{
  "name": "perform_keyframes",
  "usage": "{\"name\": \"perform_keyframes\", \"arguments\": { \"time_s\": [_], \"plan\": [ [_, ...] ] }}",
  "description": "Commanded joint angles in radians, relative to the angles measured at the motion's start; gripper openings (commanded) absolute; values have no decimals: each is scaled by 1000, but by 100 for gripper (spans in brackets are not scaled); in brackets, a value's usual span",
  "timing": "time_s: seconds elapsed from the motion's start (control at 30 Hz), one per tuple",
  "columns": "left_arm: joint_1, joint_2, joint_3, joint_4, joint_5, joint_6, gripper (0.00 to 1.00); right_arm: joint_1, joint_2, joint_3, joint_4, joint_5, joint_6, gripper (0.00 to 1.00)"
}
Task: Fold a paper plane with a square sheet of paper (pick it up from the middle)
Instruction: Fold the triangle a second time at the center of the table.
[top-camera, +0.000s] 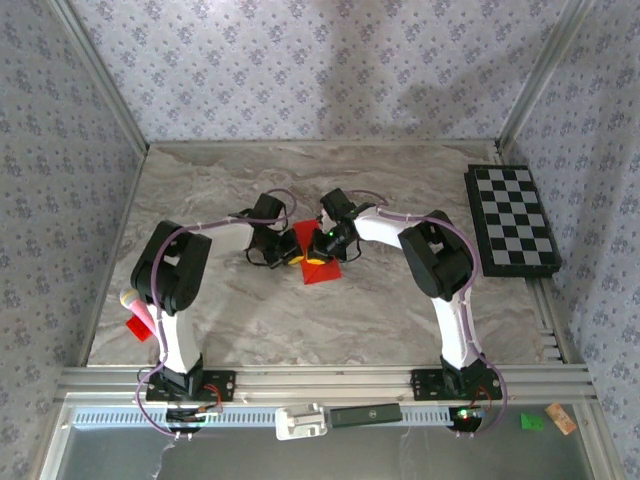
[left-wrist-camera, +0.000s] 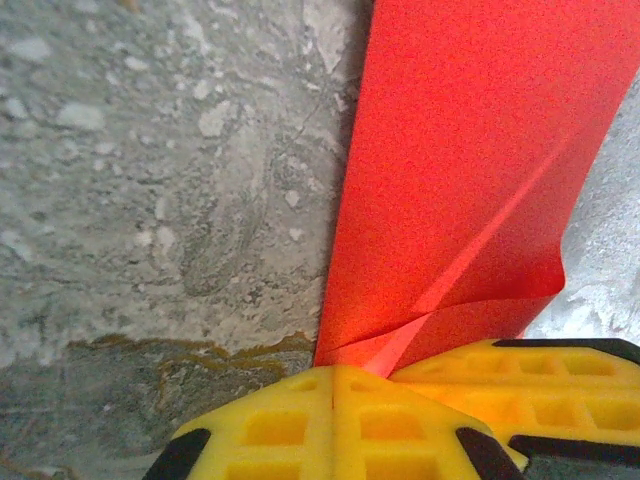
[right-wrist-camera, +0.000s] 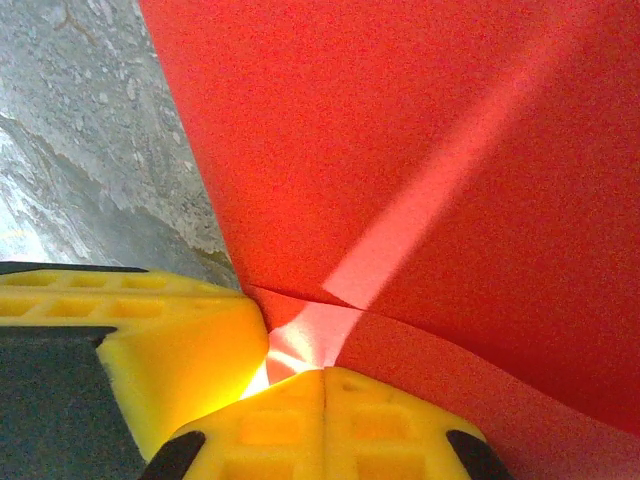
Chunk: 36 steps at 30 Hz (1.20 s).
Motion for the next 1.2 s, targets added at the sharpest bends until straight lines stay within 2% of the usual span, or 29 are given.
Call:
{"name": "perform_keyframes", "arguments": {
  "time_s": [0.0,0.23,0.8,0.97,1.17],
  "plan": [
    [-11,44,19,-83,-46,32,0,-9,-30,-23,62,-28,-14,1],
    [-12,46,24,-109,-72,59,0,-16,-86,-80,118,-44,-72,2],
    [-12,39,44,-110,-68,69,0,-24,-33,-140,126,-43,-125,2],
    [-7,-33,62,-77,-19,58,0,-24,-4,-161,112,-15,-139,1],
    [-6,-155,-17,-5,34,2,9,-26,23,-177,111,27,-148,0]
  ]
}}
